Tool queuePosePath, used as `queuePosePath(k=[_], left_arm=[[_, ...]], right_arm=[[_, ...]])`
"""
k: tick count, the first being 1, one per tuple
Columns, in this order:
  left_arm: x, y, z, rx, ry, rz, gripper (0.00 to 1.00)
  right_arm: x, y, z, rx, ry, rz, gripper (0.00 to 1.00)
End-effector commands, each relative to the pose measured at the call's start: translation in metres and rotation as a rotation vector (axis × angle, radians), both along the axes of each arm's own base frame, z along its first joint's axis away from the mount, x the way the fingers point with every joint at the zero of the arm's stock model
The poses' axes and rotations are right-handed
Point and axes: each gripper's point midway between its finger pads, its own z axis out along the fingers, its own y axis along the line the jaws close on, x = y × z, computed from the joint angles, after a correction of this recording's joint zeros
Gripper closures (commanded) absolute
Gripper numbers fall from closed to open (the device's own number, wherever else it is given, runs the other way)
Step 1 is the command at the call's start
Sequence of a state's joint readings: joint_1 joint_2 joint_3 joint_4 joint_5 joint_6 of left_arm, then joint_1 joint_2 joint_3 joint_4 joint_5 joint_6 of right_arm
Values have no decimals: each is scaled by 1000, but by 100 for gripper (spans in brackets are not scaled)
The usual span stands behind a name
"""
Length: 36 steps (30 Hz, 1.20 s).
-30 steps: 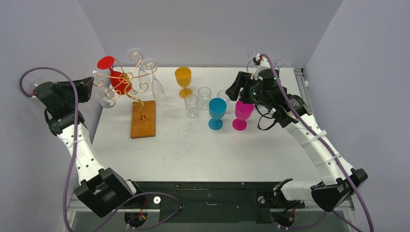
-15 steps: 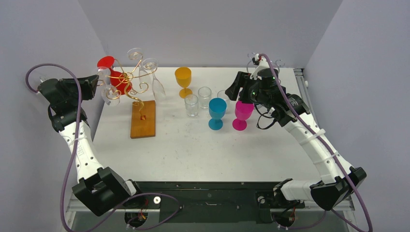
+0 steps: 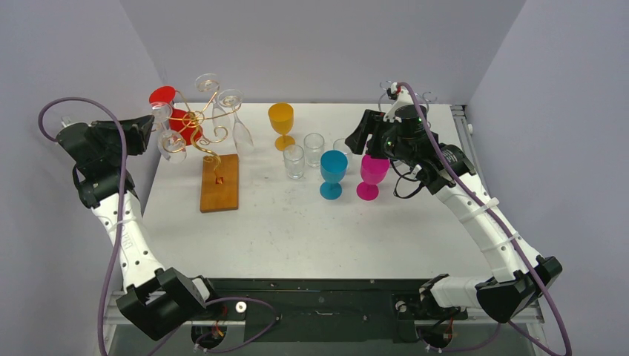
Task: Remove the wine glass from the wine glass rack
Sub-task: Pick up the wine glass from the wine rack.
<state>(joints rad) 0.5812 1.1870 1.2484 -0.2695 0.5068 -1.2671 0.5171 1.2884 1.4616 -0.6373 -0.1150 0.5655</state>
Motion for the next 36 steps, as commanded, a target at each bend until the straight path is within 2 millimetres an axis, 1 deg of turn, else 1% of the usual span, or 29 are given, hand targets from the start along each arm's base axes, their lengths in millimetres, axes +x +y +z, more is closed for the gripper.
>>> queuePosePath(k=[1,6,10,11,15,20,23,28,29,30,34,36], left_arm=[[-17,-18,44,86,-109,-41,100],[-26,-23,41,90,-98,-36,100],[-37,-26,33,94,-70,-20,100],[-41,-27,35,103,-71,-14,100],[-55,-24,30,134,-42,40,100],[-76,-16,24,167,-1,138,100],[-83,-11,24,192,15,181,100],[-98,-3,39,247,26,261,100],[-101,-2,46,264,22,277,100],[-102,-1,49,272,21,282,100],[-110,2,80,339,-9,318,100],[-113,4,91,365,-16,335,100]], right_arm=[[5,2,6,17,-31,4,40],[3,3,5,20,-27,11,40],[3,4,4,20,-23,14,40],[3,4,4,20,-22,17,40],[3,6,1,22,-13,25,40],[2,8,0,23,-6,31,40],[2,9,-1,24,-1,36,40],[3,12,-5,25,11,45,40],[3,13,-4,26,11,45,40],[3,13,-4,27,12,47,40],[4,15,-5,28,18,51,40],[4,15,-5,30,19,52,40]])
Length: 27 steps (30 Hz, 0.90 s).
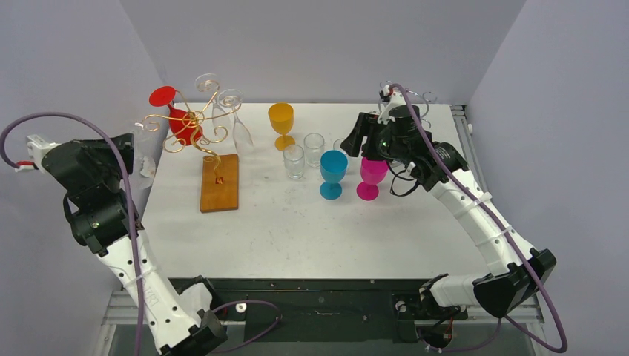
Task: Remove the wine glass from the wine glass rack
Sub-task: Pick up the wine glass from the wine rack, then place the wine glass at the center of the board.
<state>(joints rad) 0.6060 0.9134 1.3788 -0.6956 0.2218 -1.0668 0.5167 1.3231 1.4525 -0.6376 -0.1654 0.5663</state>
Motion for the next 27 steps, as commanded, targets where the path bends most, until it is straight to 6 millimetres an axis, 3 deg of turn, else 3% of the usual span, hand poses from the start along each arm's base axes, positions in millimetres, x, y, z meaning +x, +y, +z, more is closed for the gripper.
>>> queuePosePath(k=[1,4,8,9,14,17,18,21,27], left_arm=[[-14,6,64,166,-106,57,100],[-12,4,80,184,-133,36,100],[-7,-10,121,232,-212,-13,100],[-1,-10,123,233,-206,-23,100],[9,-44,175,321,-273,-100,100],[26,-54,189,346,-275,-136,100],[20,-63,202,369,-302,-147,100],[37,-75,211,383,-308,-190,100],[63,-121,222,331,-381,-344,100]], right_arm=[[4,5,10,29,-27,9,40],[5,6,9,29,-24,10,40],[7,7,10,29,-20,12,40],[7,7,10,31,-21,10,40],[10,8,10,34,-15,10,40],[11,8,12,37,-18,6,40],[11,7,12,37,-18,3,40],[13,7,12,37,-20,-2,40],[17,4,15,54,-28,-25,40]])
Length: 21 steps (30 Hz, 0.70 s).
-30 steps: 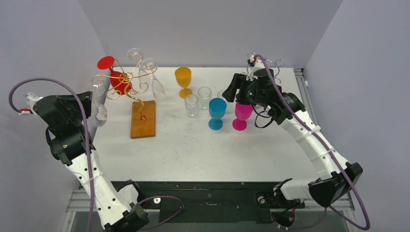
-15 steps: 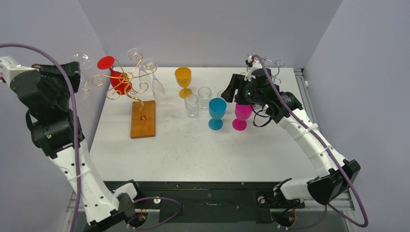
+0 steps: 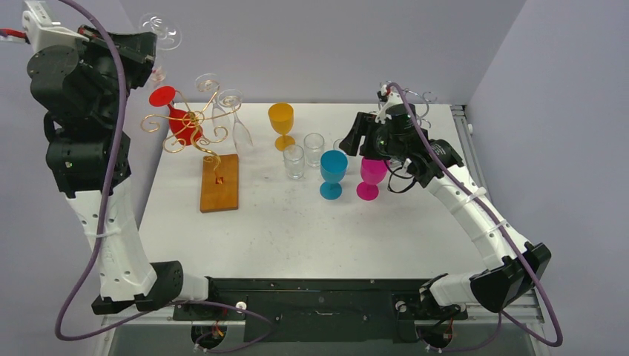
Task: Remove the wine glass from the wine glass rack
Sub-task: Place the wine glass at the center of the board.
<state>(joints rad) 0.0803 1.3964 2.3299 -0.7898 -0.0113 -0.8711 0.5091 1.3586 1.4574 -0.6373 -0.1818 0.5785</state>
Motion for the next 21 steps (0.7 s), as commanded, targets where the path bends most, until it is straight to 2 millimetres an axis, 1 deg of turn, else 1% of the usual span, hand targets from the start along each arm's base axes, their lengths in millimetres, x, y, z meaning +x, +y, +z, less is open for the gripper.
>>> queuePosePath(k=[1,2,3,4,5,6,7,8,9,10,11,12,13,14,15,16,17,18,19,20,21], left_arm=[[15,-29,21,-17,-80,-94,100],[17,-43,23,-27,-88,-137,100],[25,-49,23,-51,-90,-157,100],[27,-61,23,-65,-91,-193,100],[33,-71,24,-84,-98,-228,100],[33,-86,25,-106,-99,-277,100],[38,-94,25,-119,-106,-301,100],[39,-108,25,-141,-103,-344,100],[44,-117,25,-154,-109,-367,100],[43,-130,26,-180,-107,-409,100],[48,-138,24,-194,-105,-428,100],[47,-151,25,-224,-106,-469,100],[50,-158,23,-240,-100,-489,100],[51,-171,21,-277,-94,-528,100],[50,-180,19,-296,-90,-555,100],[53,-188,18,-337,-86,-583,100],[52,-196,16,-363,-77,-611,100],[55,-204,14,-408,-70,-645,100],[53,-213,12,-431,-62,-673,100],[54,-220,10,-475,-51,-702,100],[51,-228,8,-495,-41,-733,100]], right_arm=[[12,-1,30,65,-75,-36,40],[13,-1,29,69,-75,-43,40],[13,-3,35,87,-92,-57,40],[14,-5,33,91,-92,-65,40],[15,-7,39,112,-109,-84,40],[18,-9,39,123,-118,-97,40],[17,-12,45,141,-130,-112,40],[19,-15,46,153,-141,-126,40],[18,-17,52,174,-154,-143,40],[20,-20,54,188,-170,-155,39],[19,-22,59,210,-183,-169,39],[21,-23,63,233,-210,-177,39],[19,-25,72,264,-233,-187,39],[18,-26,79,300,-274,-191,38],[18,-25,74,322,-271,-196,37],[17,-25,91,370,-332,-191,37],[17,-24,85,392,-328,-194,37],[14,-23,105,459,-393,-181,36],[14,-22,99,475,-396,-177,35],[11,-21,116,523,-454,-161,35],[11,-20,112,543,-450,-161,34]])
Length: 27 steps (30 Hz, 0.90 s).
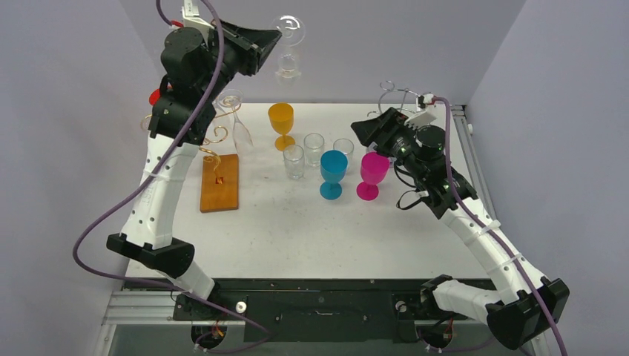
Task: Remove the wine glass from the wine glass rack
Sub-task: Place the wine glass at the center of the board.
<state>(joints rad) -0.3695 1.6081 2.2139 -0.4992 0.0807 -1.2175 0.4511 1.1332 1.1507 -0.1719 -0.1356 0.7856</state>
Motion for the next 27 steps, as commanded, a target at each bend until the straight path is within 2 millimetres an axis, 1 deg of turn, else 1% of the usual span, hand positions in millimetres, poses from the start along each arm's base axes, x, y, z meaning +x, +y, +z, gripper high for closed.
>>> queuePosePath(k=[1,2,3,4,5,6,7,8,9,10,11,12,13,14,15,18,23,27], left_arm=[[-18,-27,43,-251,-87,-148,100],[-16,-34,33,-261,-59,-170,100],[-19,-36,37,-303,-59,-190,100],[-18,-43,28,-310,-33,-208,100],[-22,-43,33,-350,-35,-228,100],[-21,-50,23,-360,-6,-249,100],[-26,-51,29,-400,-11,-272,100],[-27,-56,24,-407,8,-293,100],[-30,-58,26,-431,11,-309,100],[-30,-62,19,-435,32,-322,100],[-36,-62,26,-464,15,-342,100],[-38,-65,24,-477,22,-358,100],[-43,-64,27,-485,19,-365,100],[-43,-65,24,-494,28,-368,100],[-47,-64,25,-501,25,-375,100],[-51,-67,22,-516,39,-396,100],[-60,-71,24,-530,44,-427,100],[-66,-72,25,-534,45,-441,100]], right_arm=[[-1,3,73,232,-265,8,34],[-1,4,70,245,-271,12,33],[-2,6,78,279,-298,26,32],[-2,7,75,288,-302,32,31],[-4,8,82,319,-326,42,29],[-3,9,79,330,-327,47,27],[-5,11,86,365,-352,61,26],[-6,12,83,376,-353,68,25],[-7,12,89,402,-374,77,24],[-8,12,88,416,-387,80,22],[-8,13,88,433,-387,83,21],[-9,12,87,443,-396,85,20],[-8,12,83,449,-387,83,19],[-8,12,83,455,-390,81,17],[-7,11,79,460,-383,76,17],[-5,10,73,467,-378,68,15],[-2,9,68,473,-375,61,14],[0,5,65,470,-375,45,14]])
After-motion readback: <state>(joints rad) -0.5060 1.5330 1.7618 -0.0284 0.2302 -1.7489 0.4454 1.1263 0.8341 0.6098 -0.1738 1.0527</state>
